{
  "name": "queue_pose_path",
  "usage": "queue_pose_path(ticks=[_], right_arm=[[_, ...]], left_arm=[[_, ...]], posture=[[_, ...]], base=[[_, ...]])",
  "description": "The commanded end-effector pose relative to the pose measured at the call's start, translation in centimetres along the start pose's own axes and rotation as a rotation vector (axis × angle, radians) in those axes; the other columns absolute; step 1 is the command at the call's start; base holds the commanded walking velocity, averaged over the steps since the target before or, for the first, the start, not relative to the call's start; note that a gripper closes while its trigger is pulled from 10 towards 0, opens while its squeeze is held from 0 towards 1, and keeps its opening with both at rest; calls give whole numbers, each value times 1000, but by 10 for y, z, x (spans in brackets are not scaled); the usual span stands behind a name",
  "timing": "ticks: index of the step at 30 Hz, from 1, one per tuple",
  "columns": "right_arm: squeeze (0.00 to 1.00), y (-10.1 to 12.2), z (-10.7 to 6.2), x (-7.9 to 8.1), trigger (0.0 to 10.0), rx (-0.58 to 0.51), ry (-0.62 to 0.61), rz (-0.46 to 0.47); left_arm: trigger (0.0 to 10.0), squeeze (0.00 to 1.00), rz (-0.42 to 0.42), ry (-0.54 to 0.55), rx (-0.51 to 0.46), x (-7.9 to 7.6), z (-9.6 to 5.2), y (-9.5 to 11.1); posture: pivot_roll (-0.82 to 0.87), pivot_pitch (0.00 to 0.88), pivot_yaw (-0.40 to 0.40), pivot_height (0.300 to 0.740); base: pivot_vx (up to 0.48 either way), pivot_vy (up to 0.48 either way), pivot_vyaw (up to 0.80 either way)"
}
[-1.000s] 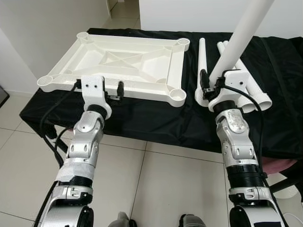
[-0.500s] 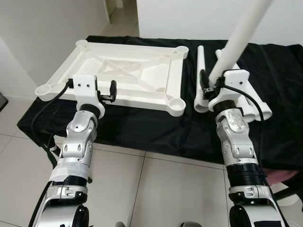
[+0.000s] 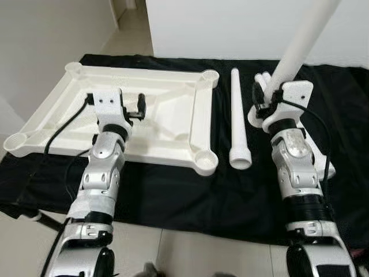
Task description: Building children table
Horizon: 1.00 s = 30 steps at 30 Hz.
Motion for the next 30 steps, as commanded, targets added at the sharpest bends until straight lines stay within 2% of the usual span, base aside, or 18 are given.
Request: queue_pose_path(ticks=[1,13,19,30], right_arm=[[0,1,-2,-4,10000,-4,-6,-7],[0,-5,-5,3,10000,20,47,-11],[0,-7,-8,8,10000,28,69,-9],[0,-14,-13,11,10000,50,73,0]], left_arm=[[10000,0,-5,2,0,-2,0,0],[10000,0,41,-71,21,1,-10,-8],[10000,0,88,-221,35,-15,-22,-15],[10000,0,103,-249,66,-19,-28,-23]], posture=[[-106,79,72,740],[-107,81,75,740],[-97,77,73,740],[-87,75,84,740]], base=[[0,0,0],[0,0,0],[0,0,0],[0,0,0]])
Point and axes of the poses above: a point about 5 cm out from each wrist's last joint towards the gripper, its own z axis pointing out of the wrist towards the gripper, its own y axis along the axis of the wrist's last joint, x = y × z, the point moved 5 cm from there along z, pointing out of the wrist towards the gripper, and after that the axes turned 6 degrees about z, right-handed, at the moved point
